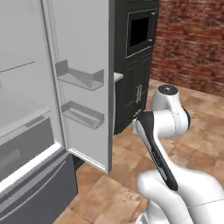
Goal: Move the hot dog bun to the plate on the dining table and place the condiment next to that plate. Then navigate to the fridge and take the sausage and place it on the plate as well.
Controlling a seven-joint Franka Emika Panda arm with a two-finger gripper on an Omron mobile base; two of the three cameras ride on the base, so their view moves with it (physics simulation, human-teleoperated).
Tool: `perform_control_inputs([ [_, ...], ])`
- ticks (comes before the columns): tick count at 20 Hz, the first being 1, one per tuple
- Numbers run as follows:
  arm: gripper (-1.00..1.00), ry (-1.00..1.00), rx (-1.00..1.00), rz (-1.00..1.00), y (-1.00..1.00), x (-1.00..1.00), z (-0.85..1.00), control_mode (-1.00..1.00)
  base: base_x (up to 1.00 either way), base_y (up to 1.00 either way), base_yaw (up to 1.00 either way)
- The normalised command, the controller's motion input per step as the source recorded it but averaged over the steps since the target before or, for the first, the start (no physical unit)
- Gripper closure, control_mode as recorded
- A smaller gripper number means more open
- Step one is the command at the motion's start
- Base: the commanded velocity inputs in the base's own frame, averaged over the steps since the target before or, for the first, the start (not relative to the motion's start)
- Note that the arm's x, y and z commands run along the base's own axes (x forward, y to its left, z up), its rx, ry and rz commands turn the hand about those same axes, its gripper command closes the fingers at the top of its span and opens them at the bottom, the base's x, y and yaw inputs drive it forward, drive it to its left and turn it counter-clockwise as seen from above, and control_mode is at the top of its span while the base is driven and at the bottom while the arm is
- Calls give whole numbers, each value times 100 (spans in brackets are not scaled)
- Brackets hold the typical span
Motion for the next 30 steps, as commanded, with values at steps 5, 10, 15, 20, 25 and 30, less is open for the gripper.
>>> perform_control_inputs([
  [5, 100, 0, 0, 0, 0, 0, 0, 100, 4, -84, -76],
  [10, 100, 0, 0, 0, 0, 0, 0, 100, 48, -67, -70],
  [15, 100, 0, 0, 0, 0, 0, 0, 100, 99, -10, -43],
  [20, 100, 0, 0, 0, 0, 0, 0, 100, 100, 15, -37],
  [25, 100, 0, 0, 0, 0, 0, 0, 100, 100, 38, -40],
  [30, 100, 0, 0, 0, 0, 0, 0, 100, 100, 49, -42],
])
